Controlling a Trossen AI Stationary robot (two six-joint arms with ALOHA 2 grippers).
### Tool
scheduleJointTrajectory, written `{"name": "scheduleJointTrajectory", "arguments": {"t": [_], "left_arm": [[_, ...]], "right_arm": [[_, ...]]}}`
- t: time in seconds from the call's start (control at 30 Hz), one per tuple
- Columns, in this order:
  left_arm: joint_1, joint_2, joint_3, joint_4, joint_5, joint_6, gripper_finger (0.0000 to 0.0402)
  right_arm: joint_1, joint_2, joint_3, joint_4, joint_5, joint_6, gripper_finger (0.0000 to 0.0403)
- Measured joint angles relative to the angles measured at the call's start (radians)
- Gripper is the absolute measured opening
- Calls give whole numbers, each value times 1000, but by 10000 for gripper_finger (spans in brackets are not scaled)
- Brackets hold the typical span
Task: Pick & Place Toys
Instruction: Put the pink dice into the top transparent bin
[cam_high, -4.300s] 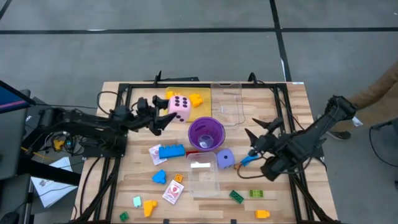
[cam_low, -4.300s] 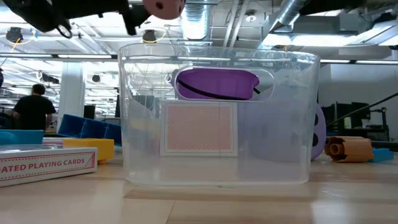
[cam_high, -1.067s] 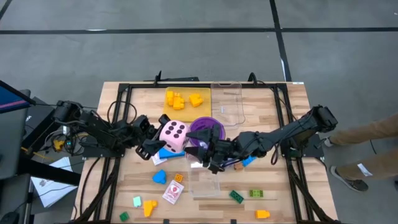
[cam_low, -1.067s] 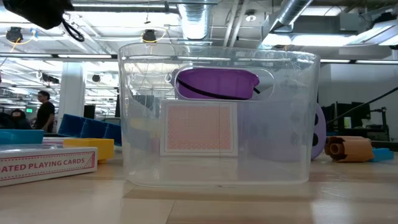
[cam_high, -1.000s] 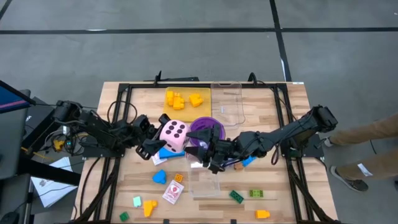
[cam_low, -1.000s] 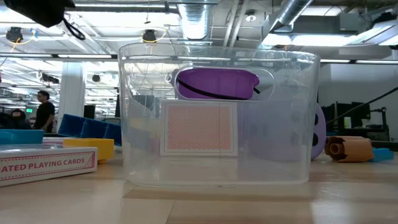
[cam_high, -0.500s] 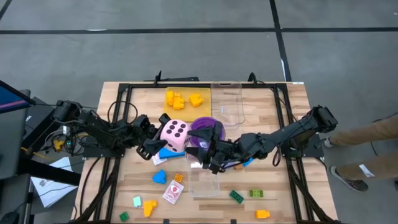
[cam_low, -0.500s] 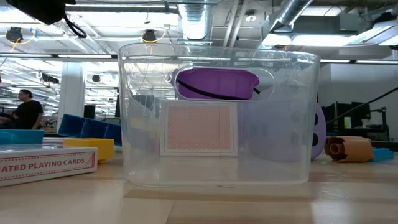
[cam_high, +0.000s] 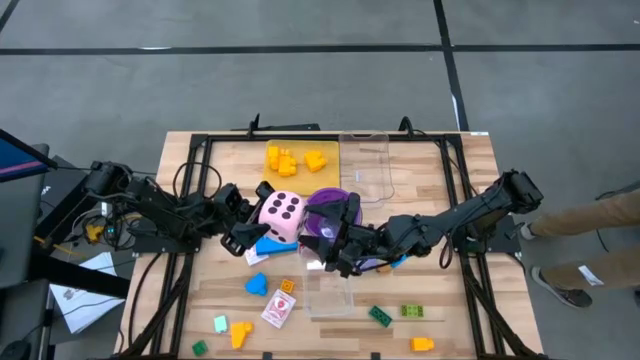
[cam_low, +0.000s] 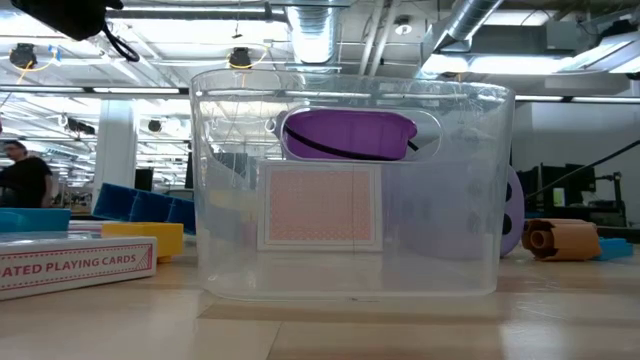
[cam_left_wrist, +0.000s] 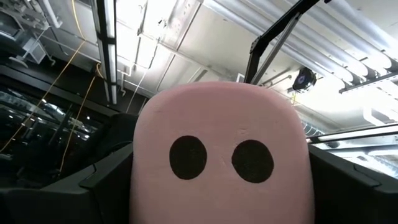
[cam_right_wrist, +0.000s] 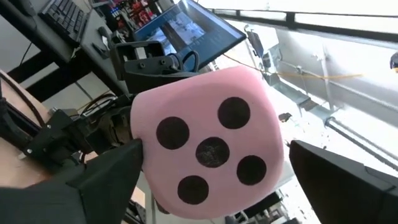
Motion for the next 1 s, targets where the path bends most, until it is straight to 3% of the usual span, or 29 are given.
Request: {"name": "scheduleJointTrajectory", "arguments": {"t": [0.77,1.0], "left_arm": [[0,0,-1,-20,0,-33,345],[0,-1,-2,-21,4,-41,345]], "right_arm": [[-8,-1,0,-3,-1,-111,400],[-35,-3,0,-30,-89,-71,400]]}}
